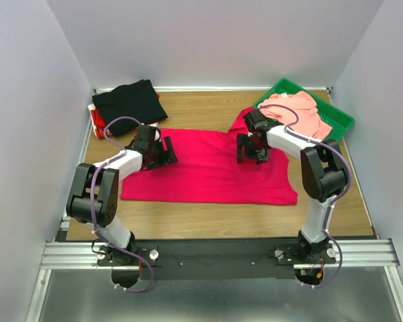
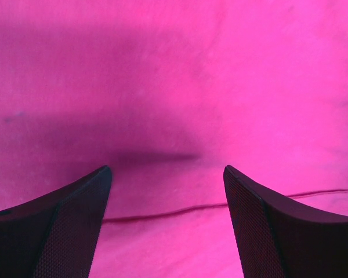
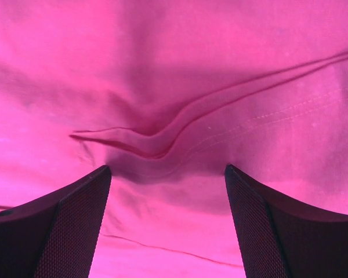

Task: Fold and stack the t-shirts
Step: Fold the tshirt

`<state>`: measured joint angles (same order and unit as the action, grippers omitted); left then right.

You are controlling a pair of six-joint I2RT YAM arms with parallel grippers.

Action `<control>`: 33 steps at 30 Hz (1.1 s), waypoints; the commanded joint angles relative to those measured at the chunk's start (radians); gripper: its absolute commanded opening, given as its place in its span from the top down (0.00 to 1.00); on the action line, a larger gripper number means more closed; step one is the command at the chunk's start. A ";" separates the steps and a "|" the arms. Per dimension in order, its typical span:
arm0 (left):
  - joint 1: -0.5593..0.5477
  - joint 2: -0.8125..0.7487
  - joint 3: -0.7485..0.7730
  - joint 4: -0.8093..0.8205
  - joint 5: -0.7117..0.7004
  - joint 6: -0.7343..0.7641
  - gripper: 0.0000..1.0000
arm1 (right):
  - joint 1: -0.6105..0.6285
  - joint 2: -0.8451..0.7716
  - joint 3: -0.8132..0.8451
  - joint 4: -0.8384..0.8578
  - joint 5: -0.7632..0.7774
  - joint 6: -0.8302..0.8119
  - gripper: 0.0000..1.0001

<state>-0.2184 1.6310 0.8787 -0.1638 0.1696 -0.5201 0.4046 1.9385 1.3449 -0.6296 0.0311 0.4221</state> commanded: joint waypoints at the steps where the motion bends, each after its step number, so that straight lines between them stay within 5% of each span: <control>1: -0.004 -0.013 -0.064 0.036 -0.004 -0.006 0.15 | -0.003 0.004 -0.078 0.053 -0.026 0.018 0.14; 20: -0.009 -0.237 -0.268 -0.223 -0.051 -0.133 0.14 | -0.001 -0.131 -0.352 -0.010 -0.212 0.080 0.16; 33: -0.013 -0.246 -0.054 -0.384 -0.088 -0.078 0.12 | -0.003 -0.184 -0.337 -0.113 -0.251 0.055 0.16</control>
<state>-0.2314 1.3727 0.7300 -0.4694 0.1207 -0.6273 0.3988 1.7153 1.0306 -0.5640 -0.2131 0.4801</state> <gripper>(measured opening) 0.877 0.840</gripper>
